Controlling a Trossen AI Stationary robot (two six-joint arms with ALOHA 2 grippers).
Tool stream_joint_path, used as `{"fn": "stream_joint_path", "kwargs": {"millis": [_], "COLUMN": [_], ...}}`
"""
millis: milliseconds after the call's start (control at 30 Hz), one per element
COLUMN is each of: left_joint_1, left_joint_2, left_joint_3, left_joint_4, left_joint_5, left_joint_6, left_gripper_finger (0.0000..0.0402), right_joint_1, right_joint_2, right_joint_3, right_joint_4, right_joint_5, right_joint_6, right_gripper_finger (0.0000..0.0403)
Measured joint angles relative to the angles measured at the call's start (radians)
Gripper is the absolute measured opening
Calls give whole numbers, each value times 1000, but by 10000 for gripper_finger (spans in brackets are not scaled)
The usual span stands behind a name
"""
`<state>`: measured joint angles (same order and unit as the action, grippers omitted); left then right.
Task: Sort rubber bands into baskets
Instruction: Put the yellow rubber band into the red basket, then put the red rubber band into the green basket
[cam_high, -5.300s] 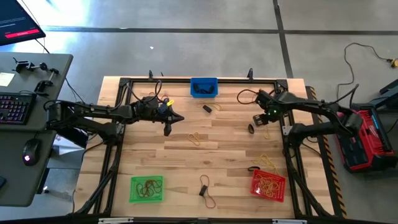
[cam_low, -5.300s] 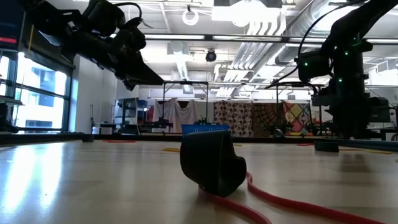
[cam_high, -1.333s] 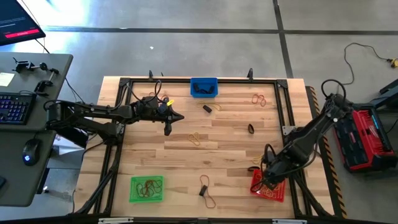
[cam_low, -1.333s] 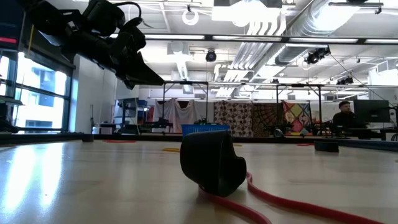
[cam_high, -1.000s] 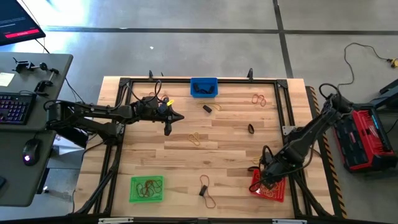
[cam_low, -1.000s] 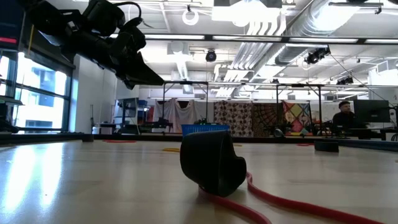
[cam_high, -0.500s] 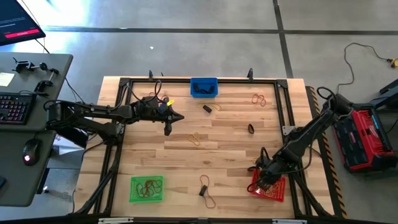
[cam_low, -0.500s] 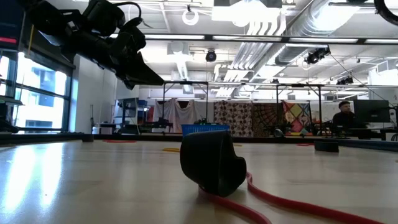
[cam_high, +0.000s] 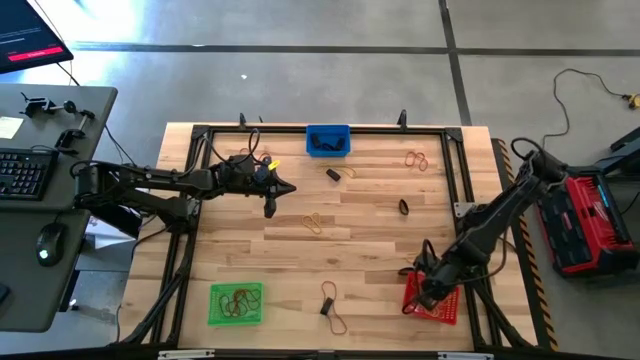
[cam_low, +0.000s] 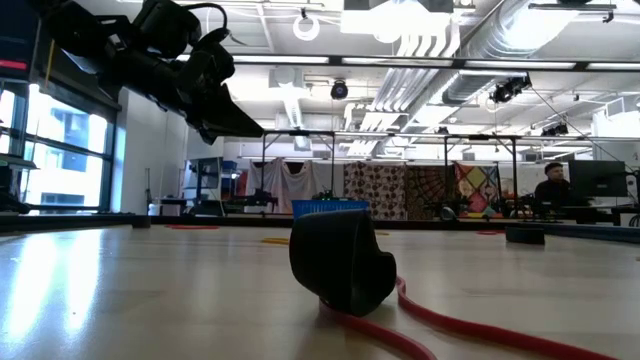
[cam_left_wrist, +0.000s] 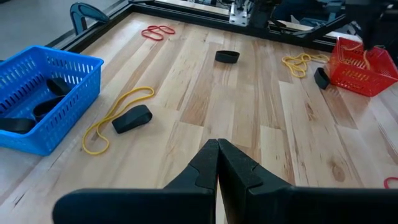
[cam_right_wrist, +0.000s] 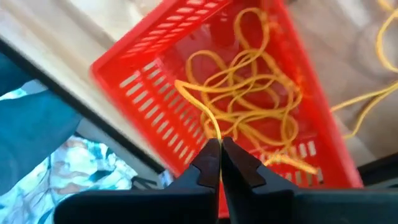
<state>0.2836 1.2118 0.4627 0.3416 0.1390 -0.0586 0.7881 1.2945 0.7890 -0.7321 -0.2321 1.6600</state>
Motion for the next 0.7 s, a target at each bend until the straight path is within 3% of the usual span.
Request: {"fn": "stream_joint_path", "kwargs": {"millis": [400, 700], "left_joint_1": [0, 0], "left_joint_2": [0, 0], "left_joint_3": [0, 0], "left_joint_4": [0, 0], "left_joint_5": [0, 0], "left_joint_6": [-9, -8], "left_gripper_finger": [0, 0], "right_joint_1": [-2, -2], "right_joint_2": [0, 0], "right_joint_3": [-15, 1], "right_joint_4": [37, 40], "right_joint_5": [-39, -90], "right_joint_6": [17, 15], "right_gripper_finger": [3, 74]}}
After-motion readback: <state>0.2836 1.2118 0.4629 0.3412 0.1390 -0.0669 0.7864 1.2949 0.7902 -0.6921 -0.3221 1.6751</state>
